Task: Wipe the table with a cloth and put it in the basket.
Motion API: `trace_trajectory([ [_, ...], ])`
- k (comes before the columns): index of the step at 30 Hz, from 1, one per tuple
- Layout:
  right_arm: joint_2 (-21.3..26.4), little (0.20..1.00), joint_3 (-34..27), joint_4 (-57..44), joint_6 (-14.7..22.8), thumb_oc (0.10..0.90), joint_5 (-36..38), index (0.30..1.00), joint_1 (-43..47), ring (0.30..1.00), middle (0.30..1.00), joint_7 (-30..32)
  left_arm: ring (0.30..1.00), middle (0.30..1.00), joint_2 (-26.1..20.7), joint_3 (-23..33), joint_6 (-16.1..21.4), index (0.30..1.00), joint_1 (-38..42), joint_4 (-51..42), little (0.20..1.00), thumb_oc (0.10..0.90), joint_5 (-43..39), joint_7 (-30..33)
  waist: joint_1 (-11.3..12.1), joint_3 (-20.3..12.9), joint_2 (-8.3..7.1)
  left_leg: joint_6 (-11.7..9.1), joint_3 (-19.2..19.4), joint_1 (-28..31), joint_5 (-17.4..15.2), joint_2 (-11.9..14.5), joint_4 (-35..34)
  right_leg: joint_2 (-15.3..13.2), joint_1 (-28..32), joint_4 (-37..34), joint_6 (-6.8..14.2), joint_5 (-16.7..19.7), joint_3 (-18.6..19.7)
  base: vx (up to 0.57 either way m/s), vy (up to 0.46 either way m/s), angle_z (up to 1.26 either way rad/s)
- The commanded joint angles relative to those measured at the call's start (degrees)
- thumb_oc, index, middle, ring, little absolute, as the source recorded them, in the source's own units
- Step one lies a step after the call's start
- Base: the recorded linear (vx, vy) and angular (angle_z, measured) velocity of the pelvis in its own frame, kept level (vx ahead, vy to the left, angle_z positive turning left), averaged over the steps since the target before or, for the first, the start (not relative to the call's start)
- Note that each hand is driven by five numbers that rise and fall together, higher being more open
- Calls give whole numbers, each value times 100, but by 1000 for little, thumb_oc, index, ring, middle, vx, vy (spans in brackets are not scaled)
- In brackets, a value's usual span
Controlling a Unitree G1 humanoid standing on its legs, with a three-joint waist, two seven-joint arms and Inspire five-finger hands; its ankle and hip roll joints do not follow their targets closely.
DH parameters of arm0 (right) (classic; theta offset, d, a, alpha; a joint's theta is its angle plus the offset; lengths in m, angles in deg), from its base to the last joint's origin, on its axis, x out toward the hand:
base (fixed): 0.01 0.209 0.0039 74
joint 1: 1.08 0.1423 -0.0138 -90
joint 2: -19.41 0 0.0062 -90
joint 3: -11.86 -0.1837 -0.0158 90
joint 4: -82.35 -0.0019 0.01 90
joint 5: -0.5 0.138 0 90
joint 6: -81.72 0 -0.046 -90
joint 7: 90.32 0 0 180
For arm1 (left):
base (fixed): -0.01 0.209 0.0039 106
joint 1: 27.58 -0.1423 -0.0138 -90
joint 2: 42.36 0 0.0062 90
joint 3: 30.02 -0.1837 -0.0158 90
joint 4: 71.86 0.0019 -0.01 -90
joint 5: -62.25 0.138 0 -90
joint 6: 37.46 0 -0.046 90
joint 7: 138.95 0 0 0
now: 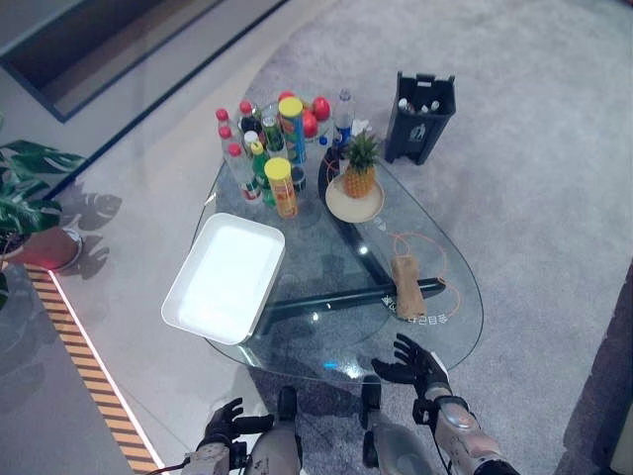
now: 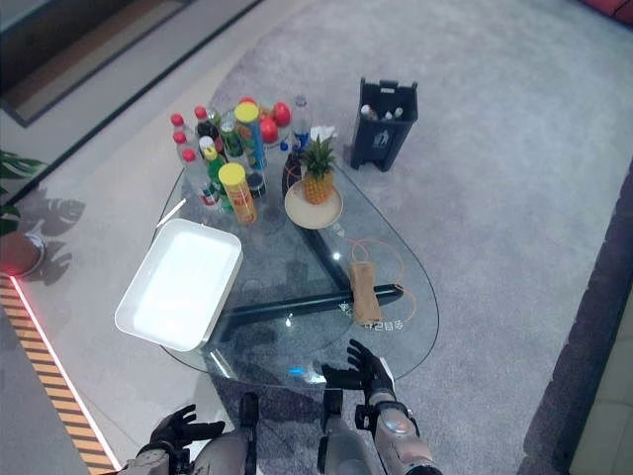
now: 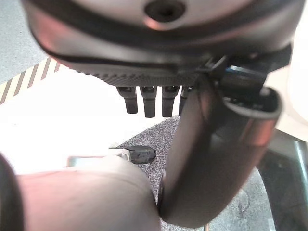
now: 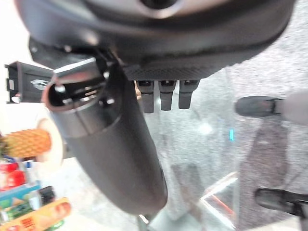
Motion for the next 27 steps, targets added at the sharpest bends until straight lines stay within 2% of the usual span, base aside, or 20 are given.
trace_trajectory([
  [1, 318, 900, 94, -915, 426, 800, -366, 900, 135, 900, 900, 476, 900, 900, 147, -183, 191, 900, -29, 61, 900, 800, -121, 149, -164, 90, -130, 317, -73, -521, -101, -539, 526, 121, -456, 822, -39, -322, 293, -60, 33, 3],
  [6, 612, 900, 18, -1587, 580, 800, -802, 900, 333, 900, 900, 1204, 900, 900, 92, -271, 265, 900, 91, -141, 900, 800, -242, 212, -177, 359, -70, 336, -21, -877, -101, -600, 763, 117, -827, 1106, -60, -357, 267, -48, 18, 2],
  [8, 659, 900, -23, -1703, 631, 800, -766, 900, 372, 900, 900, 1281, 900, 900, 84, -291, 262, 900, 113, -161, 900, 800, -259, 228, -183, 407, -62, 337, -18, -954, -107, -611, 823, 118, -896, 1156, -66, -367, 262, -16, 10, 0],
  [11, 772, 900, -102, -2170, 789, 800, -1049, 900, 530, 900, 900, 1658, 900, 900, 89, -314, 291, 900, 175, -220, 900, 800, -340, 287, -203, 602, -24, 337, 5, -1227, -117, -643, 1045, 110, -1153, 1341, -85, -388, 244, -37, 30, -2],
  [15, 832, 900, -193, -2535, 821, 800, -1319, 900, 702, 900, 900, 2018, 900, 900, 101, -298, 306, 900, 237, -308, 900, 800, -449, 350, -214, 757, 3, 353, 25, -1436, -140, -672, 1204, 110, -1371, 1503, -90, -404, 237, -24, 21, -1],
  [16, 870, 900, -244, -2726, 852, 800, -1612, 900, 798, 900, 900, 2280, 900, 900, 114, -290, 362, 900, 230, -330, 900, 800, -469, 349, -220, 802, 25, 360, 41, -1591, -158, -682, 1286, 103, -1525, 1574, -90, -412, 226, -20, 45, 1],
  [21, 956, 900, -352, -3177, 844, 800, -2365, 900, 1059, 900, 900, 2977, 900, 900, 183, -320, 341, 900, 192, -443, 900, 800, -568, 420, -234, 802, 95, 371, 71, -1936, -162, -703, 1366, 91, -1874, 1651, -105, -406, 225, -2, 53, -2],
  [27, 983, 900, -499, -3395, 733, 800, -2544, 900, 1312, 900, 900, 3617, 900, 900, 196, -363, 215, 900, 243, -502, 900, 800, -581, 441, -210, 802, 104, 384, 78, -2194, -175, -723, 1474, 69, -2121, 1746, -101, -408, 217, 0, 0, 0],
])
